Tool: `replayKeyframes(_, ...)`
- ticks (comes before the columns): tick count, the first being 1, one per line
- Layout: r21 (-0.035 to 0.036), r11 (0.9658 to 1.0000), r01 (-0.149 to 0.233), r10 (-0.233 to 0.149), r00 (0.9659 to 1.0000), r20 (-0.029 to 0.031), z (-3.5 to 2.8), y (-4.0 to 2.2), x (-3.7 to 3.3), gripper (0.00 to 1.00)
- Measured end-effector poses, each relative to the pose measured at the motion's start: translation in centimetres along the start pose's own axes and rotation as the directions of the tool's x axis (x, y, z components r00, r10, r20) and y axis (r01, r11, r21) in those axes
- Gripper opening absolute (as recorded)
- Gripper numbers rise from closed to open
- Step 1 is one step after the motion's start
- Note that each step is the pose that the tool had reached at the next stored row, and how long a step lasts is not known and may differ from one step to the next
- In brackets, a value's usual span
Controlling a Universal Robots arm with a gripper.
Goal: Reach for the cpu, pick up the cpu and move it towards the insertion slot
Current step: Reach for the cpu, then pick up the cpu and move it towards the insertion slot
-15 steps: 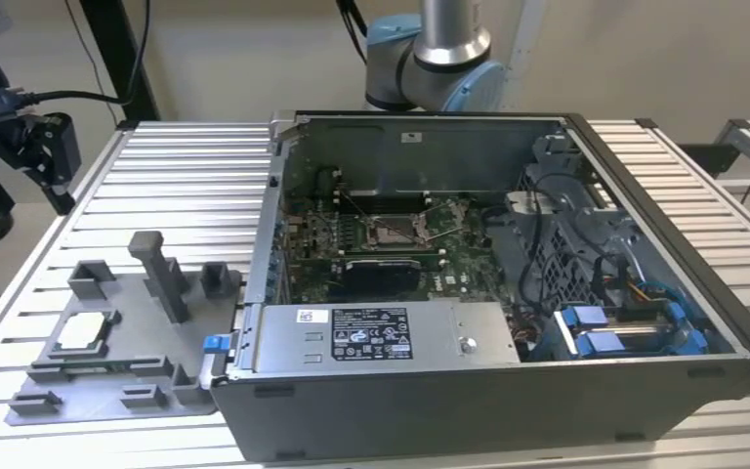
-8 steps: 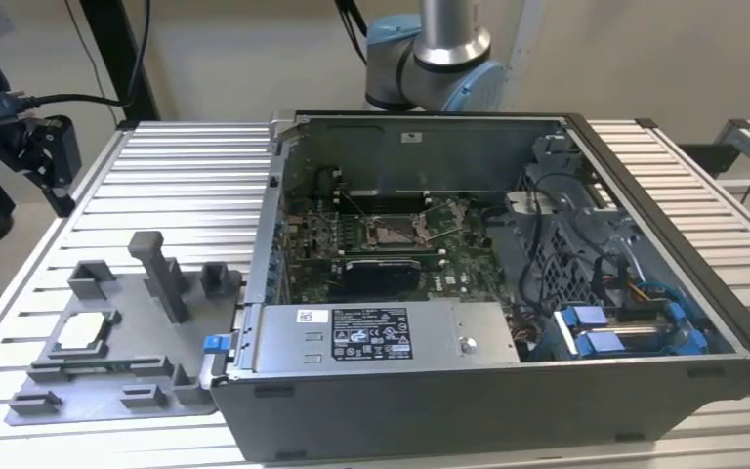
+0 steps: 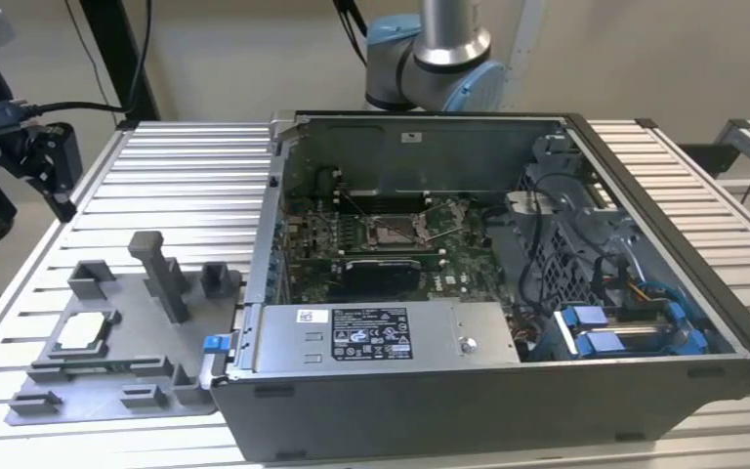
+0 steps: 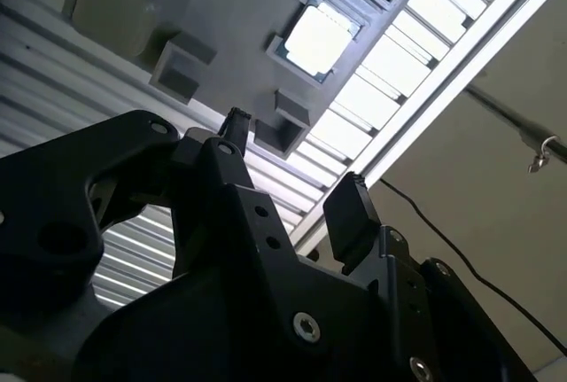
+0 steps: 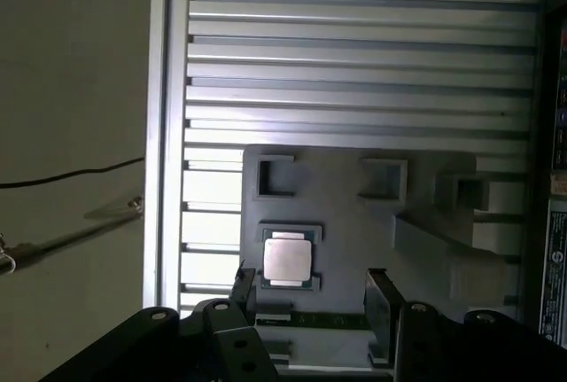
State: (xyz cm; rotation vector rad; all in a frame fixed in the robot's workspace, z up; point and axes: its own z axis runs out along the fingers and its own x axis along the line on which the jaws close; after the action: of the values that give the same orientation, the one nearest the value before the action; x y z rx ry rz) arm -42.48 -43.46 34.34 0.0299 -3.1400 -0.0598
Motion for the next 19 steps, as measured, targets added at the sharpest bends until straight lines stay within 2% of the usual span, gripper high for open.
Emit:
replayKeyframes(10, 0.0001, 1.0000, 0.000, 0.000, 1.0000, -0.0001, 0.75, -0.04, 0.04, 1.00)
replayKeyframes(19, 0.0001, 1.0000, 0.000, 0.000, 1.0000, -0.0002, 0.99, -0.05, 0.05, 1.00)
